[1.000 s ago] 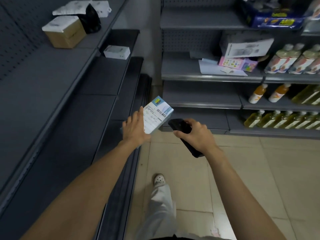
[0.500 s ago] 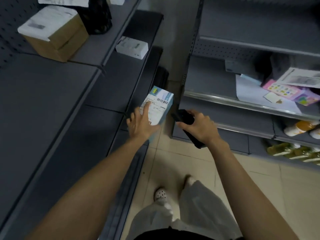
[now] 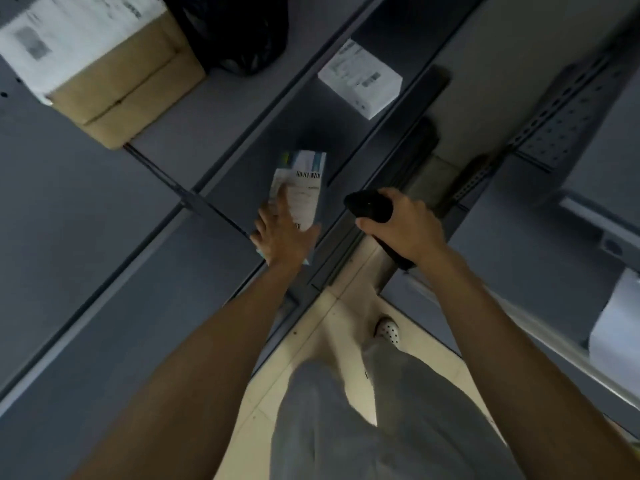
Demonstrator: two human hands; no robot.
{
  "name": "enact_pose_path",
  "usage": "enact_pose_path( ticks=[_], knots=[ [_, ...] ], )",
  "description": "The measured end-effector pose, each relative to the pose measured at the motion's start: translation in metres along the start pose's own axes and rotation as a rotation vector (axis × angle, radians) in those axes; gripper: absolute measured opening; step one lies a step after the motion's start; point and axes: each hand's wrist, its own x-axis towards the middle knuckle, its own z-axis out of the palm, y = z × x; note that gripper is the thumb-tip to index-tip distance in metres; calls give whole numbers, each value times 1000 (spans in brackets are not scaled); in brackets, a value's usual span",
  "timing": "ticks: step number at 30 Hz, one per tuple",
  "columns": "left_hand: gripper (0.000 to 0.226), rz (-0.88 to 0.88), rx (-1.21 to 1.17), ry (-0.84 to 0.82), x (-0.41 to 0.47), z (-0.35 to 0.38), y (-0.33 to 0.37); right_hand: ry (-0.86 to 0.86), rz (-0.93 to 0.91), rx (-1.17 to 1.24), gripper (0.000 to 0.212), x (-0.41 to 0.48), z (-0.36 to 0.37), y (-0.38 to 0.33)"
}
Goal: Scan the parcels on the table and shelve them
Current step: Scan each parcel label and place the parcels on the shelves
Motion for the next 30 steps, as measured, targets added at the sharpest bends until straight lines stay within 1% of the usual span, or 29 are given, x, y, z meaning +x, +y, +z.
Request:
enact_pose_path(
  ticks=[4,8,10,12,14,18,20,23,28,30],
  knots=[
    [106,-46,-38,9,41,4,40,-13,8,-19,73,42,-12,4],
    [110,-114,-100,-20,85,15,92,15,86,-15,73,71,-18,19],
    [110,-128,-169,-42,102,14,121,37,128,-12,73,80,-24,25],
    [105,-106,-262,-58,116,10,146,53,166,-3,75,86,-30,30],
    [96,-1,-250,-48,120,10,156,54,183,10,80,90,-35,32],
    [75,434,-30,21,96,29,132,70,195,18,81,90,-43,33],
    [71,540,55,55,90,39,117,87,206,17,81,89,-45,34],
    [77,568,98,20,96,40,118,92,217,7,80,87,-47,36],
    [88,504,75,-48,123,30,152,82,236,7,82,79,-41,40],
    [88,515,69,-69,131,26,162,78,236,15,82,75,-39,42]
  ],
)
